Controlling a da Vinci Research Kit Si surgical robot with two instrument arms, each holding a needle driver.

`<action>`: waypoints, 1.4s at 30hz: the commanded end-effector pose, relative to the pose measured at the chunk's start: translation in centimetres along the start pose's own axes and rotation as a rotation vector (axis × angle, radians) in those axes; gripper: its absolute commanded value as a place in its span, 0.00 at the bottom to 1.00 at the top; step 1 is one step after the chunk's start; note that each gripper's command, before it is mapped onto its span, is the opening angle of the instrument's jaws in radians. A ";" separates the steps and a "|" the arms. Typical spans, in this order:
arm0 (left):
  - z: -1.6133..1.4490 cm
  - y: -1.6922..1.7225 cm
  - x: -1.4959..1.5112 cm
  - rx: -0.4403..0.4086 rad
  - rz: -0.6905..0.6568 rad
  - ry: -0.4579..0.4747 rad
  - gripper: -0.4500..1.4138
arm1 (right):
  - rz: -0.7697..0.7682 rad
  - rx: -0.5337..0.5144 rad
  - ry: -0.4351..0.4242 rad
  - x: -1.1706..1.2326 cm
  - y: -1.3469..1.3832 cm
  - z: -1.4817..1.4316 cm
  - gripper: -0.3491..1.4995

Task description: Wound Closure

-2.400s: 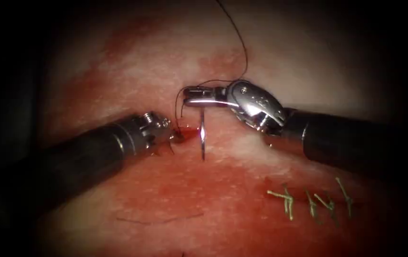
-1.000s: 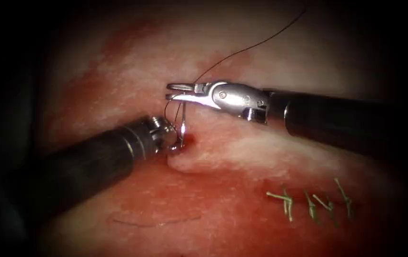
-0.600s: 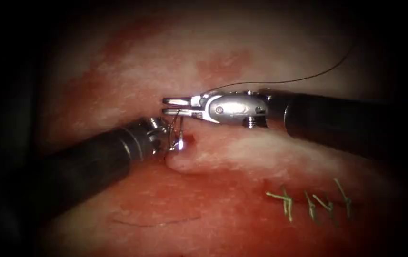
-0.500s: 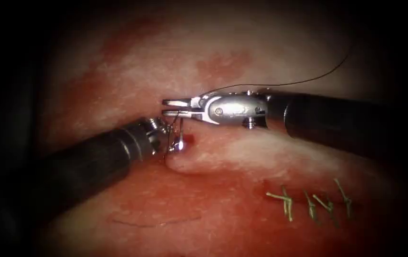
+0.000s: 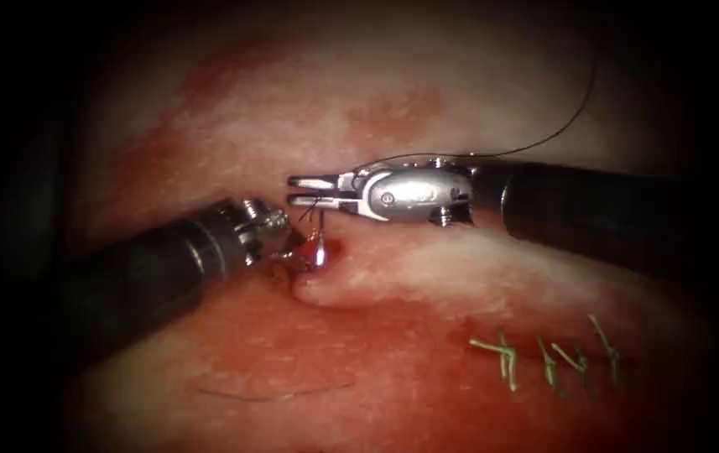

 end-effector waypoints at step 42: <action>-0.29 1.01 -0.08 0.199 0.094 0.650 0.14 | 0.146 0.026 0.030 -0.13 0.27 -0.09 0.00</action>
